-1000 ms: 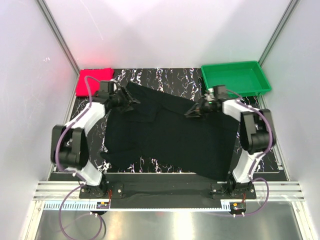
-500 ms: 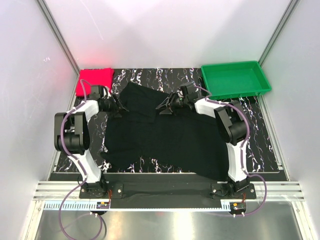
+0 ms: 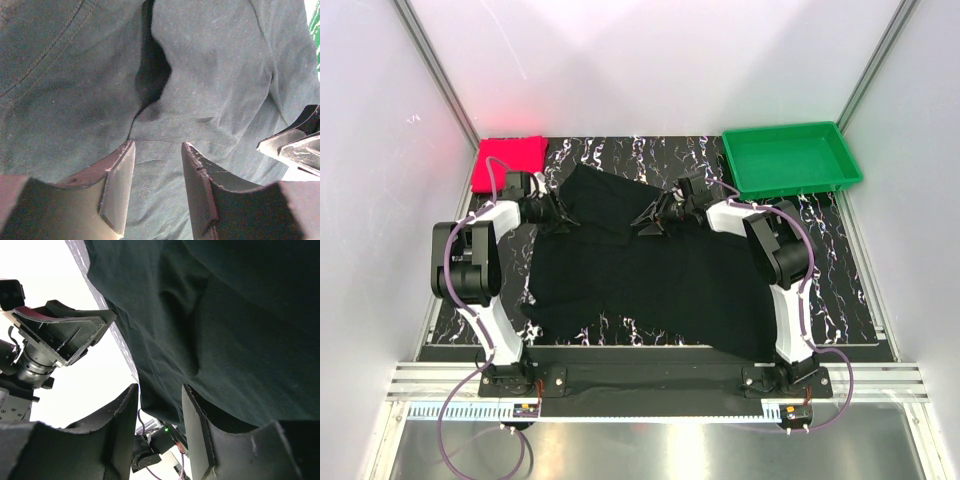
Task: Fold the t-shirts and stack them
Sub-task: Fold the tshirt
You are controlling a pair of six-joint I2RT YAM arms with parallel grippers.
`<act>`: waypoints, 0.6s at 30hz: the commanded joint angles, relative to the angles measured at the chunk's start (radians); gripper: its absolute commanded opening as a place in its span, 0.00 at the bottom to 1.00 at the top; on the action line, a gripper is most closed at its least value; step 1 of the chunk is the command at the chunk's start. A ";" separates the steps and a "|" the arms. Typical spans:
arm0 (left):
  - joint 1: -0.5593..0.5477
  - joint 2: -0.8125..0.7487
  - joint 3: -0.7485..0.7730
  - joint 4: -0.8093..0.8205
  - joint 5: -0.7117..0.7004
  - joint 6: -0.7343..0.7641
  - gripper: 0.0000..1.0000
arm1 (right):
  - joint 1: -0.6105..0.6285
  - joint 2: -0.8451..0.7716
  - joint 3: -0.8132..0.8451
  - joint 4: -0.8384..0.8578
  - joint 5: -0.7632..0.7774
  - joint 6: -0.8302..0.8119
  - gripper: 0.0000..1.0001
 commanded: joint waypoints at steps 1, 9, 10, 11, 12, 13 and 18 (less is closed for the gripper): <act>-0.008 0.005 -0.006 0.044 0.005 0.016 0.45 | 0.018 -0.015 -0.009 0.030 0.006 -0.018 0.47; -0.023 0.034 -0.036 0.056 0.002 -0.021 0.41 | 0.023 0.007 -0.008 0.039 0.006 -0.004 0.46; -0.023 0.036 -0.039 0.057 -0.002 -0.026 0.41 | 0.023 0.008 -0.003 0.039 0.006 -0.002 0.47; -0.023 0.037 -0.040 0.057 -0.005 -0.026 0.41 | 0.026 0.014 0.000 0.039 0.006 0.001 0.46; -0.023 0.036 -0.040 0.057 -0.007 -0.026 0.41 | 0.027 0.019 0.001 0.042 0.006 0.002 0.46; -0.023 0.036 -0.040 0.056 -0.011 -0.021 0.41 | 0.030 0.020 0.003 0.042 0.006 0.002 0.47; -0.023 0.004 -0.048 0.053 -0.034 -0.017 0.43 | 0.036 0.030 -0.006 0.053 0.005 0.011 0.46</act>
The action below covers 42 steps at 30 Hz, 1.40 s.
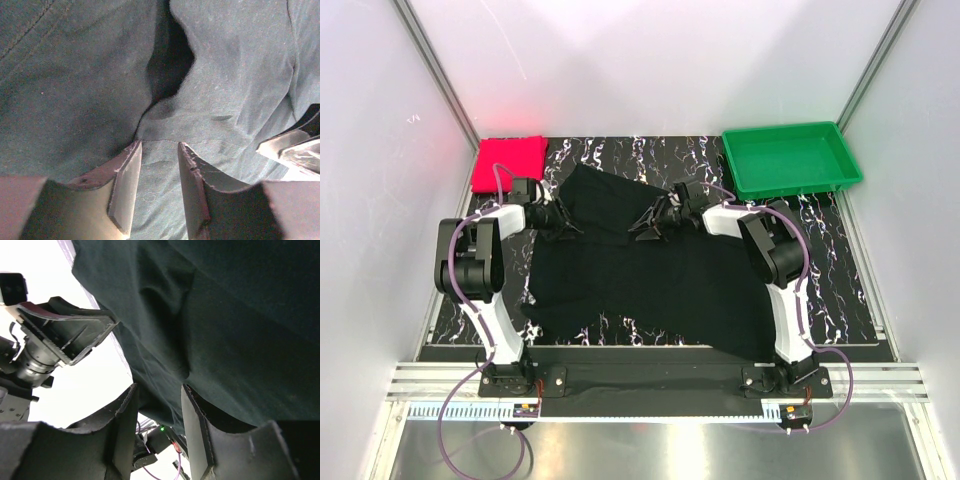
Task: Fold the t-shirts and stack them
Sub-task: Fold the tshirt
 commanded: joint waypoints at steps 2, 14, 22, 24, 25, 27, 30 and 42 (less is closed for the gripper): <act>-0.002 -0.049 -0.017 0.028 -0.054 0.013 0.45 | 0.018 0.004 -0.006 0.045 0.004 0.017 0.46; 0.000 -0.066 -0.030 0.030 -0.098 0.017 0.50 | 0.018 0.009 -0.006 0.050 -0.002 0.017 0.46; -0.002 -0.014 -0.025 0.051 -0.025 -0.012 0.46 | 0.018 0.018 -0.012 0.050 0.003 0.017 0.46; -0.002 -0.017 -0.030 0.057 -0.018 -0.014 0.42 | 0.018 0.023 -0.007 0.052 0.006 0.020 0.46; -0.002 -0.018 -0.031 0.061 -0.015 -0.014 0.40 | 0.018 0.026 -0.006 0.052 0.007 0.021 0.46; -0.002 -0.023 -0.028 0.062 -0.015 -0.016 0.32 | 0.018 0.030 -0.004 0.055 0.012 0.028 0.46; -0.002 -0.043 -0.019 0.065 -0.014 -0.022 0.30 | 0.018 0.034 0.003 0.053 0.013 0.029 0.47; -0.002 -0.087 0.033 0.064 -0.003 -0.055 0.03 | 0.018 0.061 0.016 0.065 0.010 0.052 0.48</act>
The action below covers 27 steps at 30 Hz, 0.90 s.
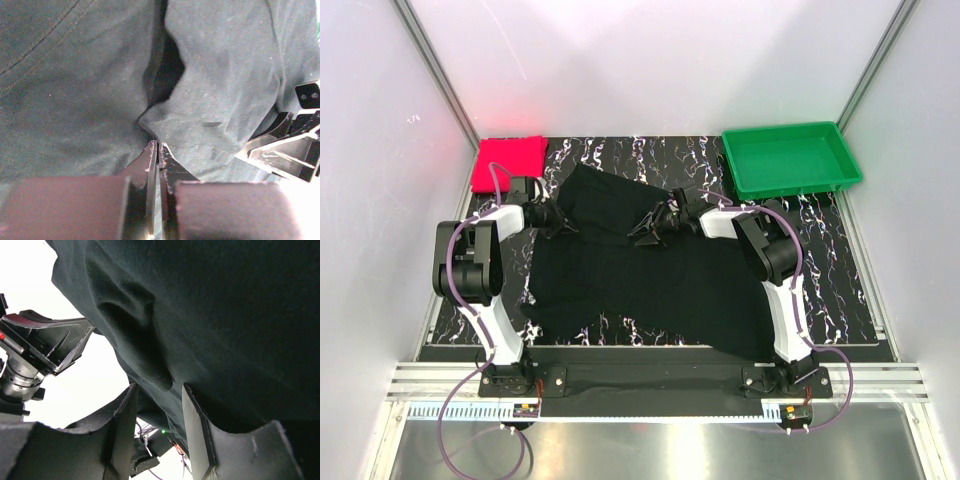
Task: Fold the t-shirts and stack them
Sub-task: Fold the tshirt
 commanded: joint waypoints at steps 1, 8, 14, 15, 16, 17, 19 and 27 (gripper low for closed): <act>0.000 -0.063 0.045 0.035 0.026 -0.007 0.00 | 0.010 0.012 0.026 0.033 0.012 0.017 0.48; 0.004 -0.120 0.063 0.038 0.012 -0.018 0.00 | 0.016 0.035 0.054 0.039 0.006 0.030 0.47; 0.006 -0.121 0.117 0.045 0.001 -0.032 0.00 | 0.023 0.048 0.079 0.041 0.001 0.037 0.47; 0.007 -0.114 0.140 0.047 0.001 -0.032 0.00 | 0.025 0.048 0.082 0.041 0.002 0.037 0.46; 0.007 -0.103 0.152 0.048 0.001 -0.034 0.00 | 0.025 0.048 0.083 0.042 0.003 0.038 0.46; 0.009 -0.091 0.165 0.053 0.006 -0.035 0.00 | 0.027 0.050 0.085 0.041 0.004 0.041 0.46; 0.012 -0.060 0.191 0.070 0.006 -0.046 0.00 | 0.028 0.051 0.083 0.041 0.004 0.046 0.46; 0.023 0.005 0.232 0.131 0.003 -0.093 0.00 | 0.036 0.070 0.105 0.041 0.016 0.081 0.44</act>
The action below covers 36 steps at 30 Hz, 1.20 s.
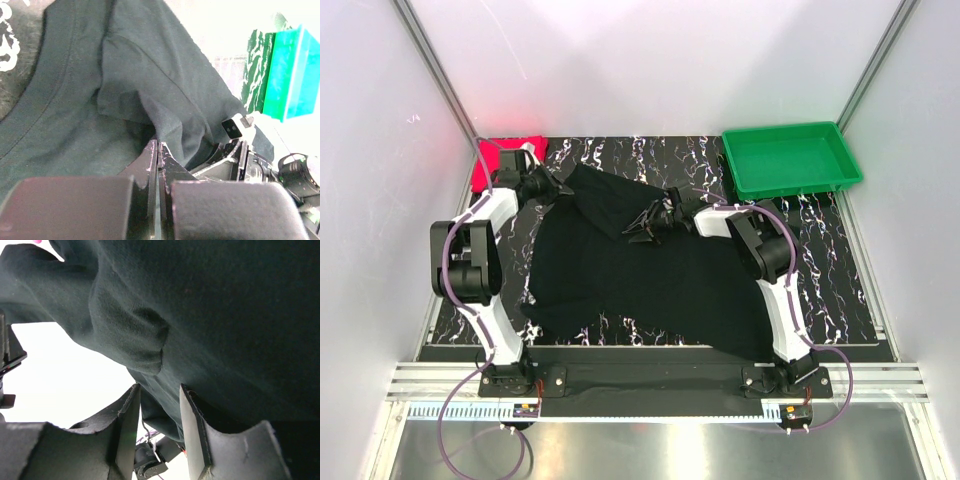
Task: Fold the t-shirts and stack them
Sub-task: Fold the tshirt
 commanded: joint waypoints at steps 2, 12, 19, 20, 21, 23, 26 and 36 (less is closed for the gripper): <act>0.006 0.036 0.044 0.074 0.008 -0.030 0.00 | 0.019 0.025 0.058 0.019 0.026 0.033 0.44; 0.009 0.051 0.030 0.098 0.013 -0.038 0.00 | 0.045 0.036 0.069 -0.007 0.143 0.148 0.30; 0.012 0.065 0.033 0.104 0.033 -0.044 0.00 | 0.076 0.033 0.084 -0.067 0.221 0.154 0.30; 0.010 0.065 0.033 0.107 0.034 -0.047 0.00 | 0.077 0.031 0.081 -0.072 0.229 0.157 0.30; 0.012 0.065 0.033 0.110 0.036 -0.047 0.00 | 0.077 0.028 0.074 -0.076 0.235 0.162 0.30; 0.012 0.068 0.035 0.111 0.041 -0.047 0.00 | 0.079 0.024 0.075 -0.103 0.256 0.157 0.31; 0.012 0.071 0.041 0.110 0.047 -0.047 0.00 | 0.086 0.024 0.092 -0.165 0.282 0.137 0.32; 0.013 0.077 0.036 0.114 0.061 -0.050 0.00 | 0.123 0.033 0.140 -0.264 0.335 0.120 0.36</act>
